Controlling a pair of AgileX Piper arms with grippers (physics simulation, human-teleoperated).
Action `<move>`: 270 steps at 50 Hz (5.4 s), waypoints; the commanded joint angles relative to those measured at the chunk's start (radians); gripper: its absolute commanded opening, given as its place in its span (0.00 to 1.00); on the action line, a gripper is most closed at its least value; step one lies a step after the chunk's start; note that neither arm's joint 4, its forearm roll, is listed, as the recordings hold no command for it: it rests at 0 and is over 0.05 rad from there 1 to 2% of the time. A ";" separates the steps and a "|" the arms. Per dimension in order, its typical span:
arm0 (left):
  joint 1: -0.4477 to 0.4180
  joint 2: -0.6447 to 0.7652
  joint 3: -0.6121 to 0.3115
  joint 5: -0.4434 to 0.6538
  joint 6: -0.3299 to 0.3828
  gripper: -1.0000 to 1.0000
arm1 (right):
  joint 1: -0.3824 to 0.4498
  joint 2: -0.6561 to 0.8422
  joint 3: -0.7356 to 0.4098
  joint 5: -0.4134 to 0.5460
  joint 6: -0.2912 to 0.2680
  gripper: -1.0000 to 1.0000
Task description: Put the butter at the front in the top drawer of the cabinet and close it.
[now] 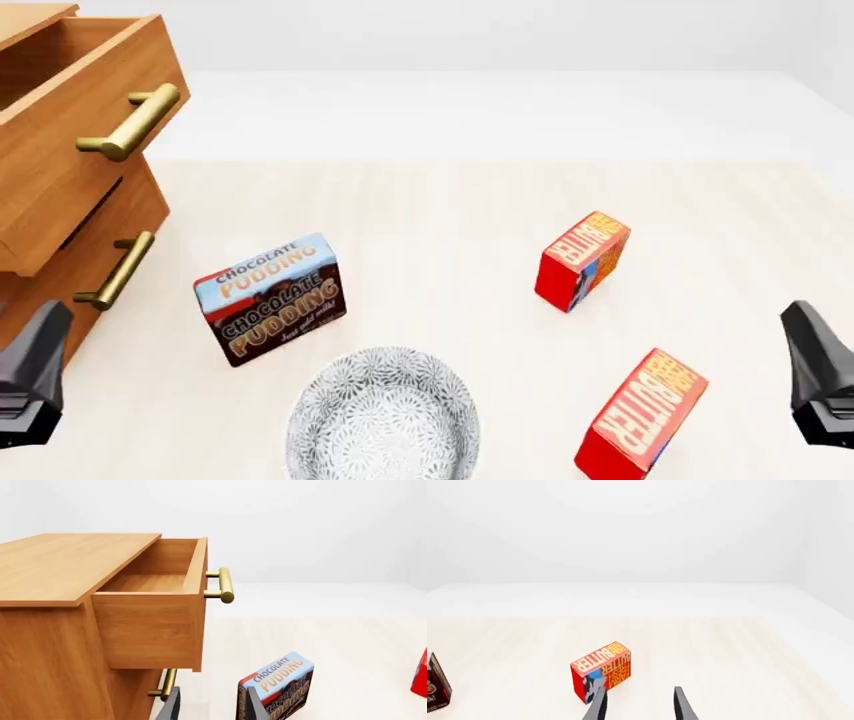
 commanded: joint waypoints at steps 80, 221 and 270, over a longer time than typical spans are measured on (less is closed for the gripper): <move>-0.021 0.298 -0.819 0.912 -0.064 1.00 | 0.000 0.025 -0.002 -0.023 -0.003 1.00; 0.057 1.099 -1.164 0.878 -0.095 1.00 | 0.000 0.024 -0.002 -0.022 -0.003 1.00; -0.102 1.167 -1.147 0.841 -0.126 1.00 | -0.002 0.039 -0.001 -0.039 -0.004 1.00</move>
